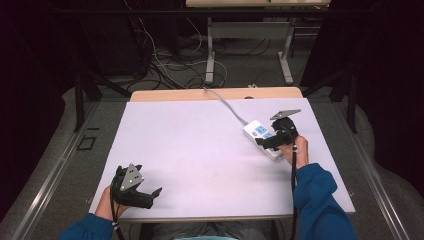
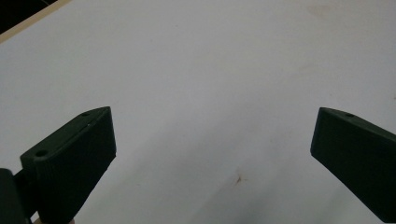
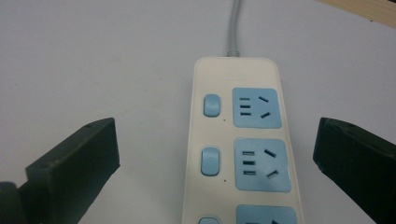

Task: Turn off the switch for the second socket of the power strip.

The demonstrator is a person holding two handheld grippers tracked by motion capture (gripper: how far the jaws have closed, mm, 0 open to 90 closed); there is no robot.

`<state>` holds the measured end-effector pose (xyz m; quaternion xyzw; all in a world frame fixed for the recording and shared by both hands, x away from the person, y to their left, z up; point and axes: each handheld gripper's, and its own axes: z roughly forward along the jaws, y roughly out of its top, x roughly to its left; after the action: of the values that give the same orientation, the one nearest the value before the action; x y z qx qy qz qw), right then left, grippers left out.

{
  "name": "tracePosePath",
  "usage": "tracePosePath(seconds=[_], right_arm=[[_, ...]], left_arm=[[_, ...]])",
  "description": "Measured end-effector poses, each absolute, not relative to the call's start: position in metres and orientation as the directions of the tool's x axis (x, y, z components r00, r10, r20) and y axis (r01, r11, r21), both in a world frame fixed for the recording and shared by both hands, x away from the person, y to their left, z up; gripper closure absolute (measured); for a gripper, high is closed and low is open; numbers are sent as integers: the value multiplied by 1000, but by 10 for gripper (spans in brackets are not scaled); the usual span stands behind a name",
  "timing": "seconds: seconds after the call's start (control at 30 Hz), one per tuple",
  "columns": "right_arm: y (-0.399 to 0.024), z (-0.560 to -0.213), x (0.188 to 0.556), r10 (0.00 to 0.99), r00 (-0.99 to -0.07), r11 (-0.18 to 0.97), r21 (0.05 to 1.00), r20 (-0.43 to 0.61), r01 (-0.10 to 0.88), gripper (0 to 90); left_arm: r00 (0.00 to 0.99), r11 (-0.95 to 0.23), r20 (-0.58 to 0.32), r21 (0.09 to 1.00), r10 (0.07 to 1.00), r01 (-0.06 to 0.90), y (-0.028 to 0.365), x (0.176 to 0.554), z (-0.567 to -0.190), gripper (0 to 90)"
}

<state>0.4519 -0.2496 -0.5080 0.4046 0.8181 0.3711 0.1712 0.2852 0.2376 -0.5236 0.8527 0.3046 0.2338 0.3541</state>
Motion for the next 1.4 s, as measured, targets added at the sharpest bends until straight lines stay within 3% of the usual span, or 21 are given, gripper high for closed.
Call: tracePosePath(seconds=[0.17,0.23,0.27,0.4,0.43,0.5,0.53,0.57,0.8,0.87,1.4], right_arm=[[-250,-510,453,783,-622,400,743,26,536,1],[-250,-511,453,782,-622,404,742,23,535,40],[-250,-511,453,782,-623,401,745,25,533,128],[-251,-510,452,779,-626,401,753,19,522,277],[-251,-510,452,779,-626,401,753,19,522,277],[-250,-510,452,785,-619,389,756,27,527,463],[-250,-510,452,785,-619,389,756,27,527,463],[-250,-511,452,790,-613,390,749,26,535,578],[-251,-512,451,806,-591,372,750,31,547,867],[-251,-512,451,812,-582,361,755,33,548,900],[-243,-516,451,810,-587,407,728,-7,552,900]], left_arm=[[707,-564,182,747,684,353,237,285,-524,0],[707,-566,184,745,683,354,237,285,-524,0],[707,-566,184,745,683,354,237,285,-524,0],[709,-565,181,746,682,353,237,285,-524,0],[709,-565,181,746,682,353,237,285,-524,0],[709,-565,181,746,682,353,237,285,-524,0],[708,-567,183,744,682,354,237,285,-524,0],[709,-565,181,745,682,353,237,285,-524,0],[711,-568,183,745,679,351,237,285,-524,0],[711,-569,184,743,679,352,237,285,-524,0],[709,-568,183,743,681,353,237,285,-524,0]])
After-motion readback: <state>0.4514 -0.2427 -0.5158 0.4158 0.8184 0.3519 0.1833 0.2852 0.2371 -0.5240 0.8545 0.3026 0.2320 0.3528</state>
